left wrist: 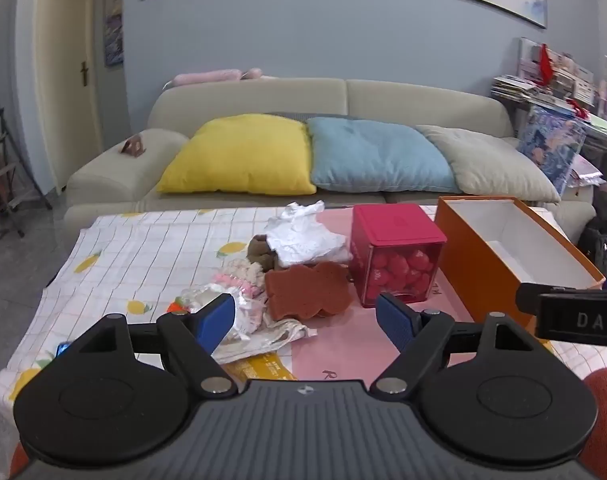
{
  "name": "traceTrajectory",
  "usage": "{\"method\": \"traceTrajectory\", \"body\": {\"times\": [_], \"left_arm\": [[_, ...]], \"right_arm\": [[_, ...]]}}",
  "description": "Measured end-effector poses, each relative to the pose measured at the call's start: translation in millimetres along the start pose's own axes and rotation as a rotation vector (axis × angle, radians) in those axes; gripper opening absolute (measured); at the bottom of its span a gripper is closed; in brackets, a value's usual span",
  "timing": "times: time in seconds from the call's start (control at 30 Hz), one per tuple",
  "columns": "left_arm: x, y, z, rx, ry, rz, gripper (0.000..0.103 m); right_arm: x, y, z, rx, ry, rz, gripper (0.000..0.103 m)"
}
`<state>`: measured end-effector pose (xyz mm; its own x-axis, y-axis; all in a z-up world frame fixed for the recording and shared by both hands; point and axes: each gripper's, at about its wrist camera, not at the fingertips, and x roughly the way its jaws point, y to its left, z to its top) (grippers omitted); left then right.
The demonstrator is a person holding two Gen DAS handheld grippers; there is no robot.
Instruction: Organize soft objects
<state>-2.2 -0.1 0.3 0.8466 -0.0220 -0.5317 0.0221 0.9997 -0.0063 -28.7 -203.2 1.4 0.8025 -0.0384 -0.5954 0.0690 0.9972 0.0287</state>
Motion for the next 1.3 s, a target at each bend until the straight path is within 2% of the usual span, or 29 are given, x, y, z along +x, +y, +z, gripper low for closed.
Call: {"method": "traceTrajectory", "body": {"times": [0.07,0.17,0.2,0.3,0.47,0.6,1.3], "left_arm": [[3,-7,1,0.056,0.022,0.021,0.094],[4,-8,2,0.066,0.014,-0.014,0.093],[-4,-12,-1,0.077,-0.017,-0.014,0.093],[-1,-14,-3,0.083,-0.013,-0.007,0.093],[0,-8,-1,0.053,0.008,-0.029,0.092],[0,-5,-2,0.029,0.012,-0.045,0.084],[1,-7,-5,0.022,0.024,-0.045,0.084]], "right_arm": [[-1,0,-1,0.001,0.002,-0.002,0.1],[-2,2,-2,0.0,0.004,-0.004,0.1],[-3,3,-3,-0.001,0.004,-0.005,0.1],[1,-2,0,0.013,0.014,-0.018,0.1],[-5,-3,2,0.014,0.016,-0.021,0.1],[3,-1,-2,0.015,0.02,-0.023,0.1],[4,-1,-3,0.001,0.032,-0.027,0.1]]}}
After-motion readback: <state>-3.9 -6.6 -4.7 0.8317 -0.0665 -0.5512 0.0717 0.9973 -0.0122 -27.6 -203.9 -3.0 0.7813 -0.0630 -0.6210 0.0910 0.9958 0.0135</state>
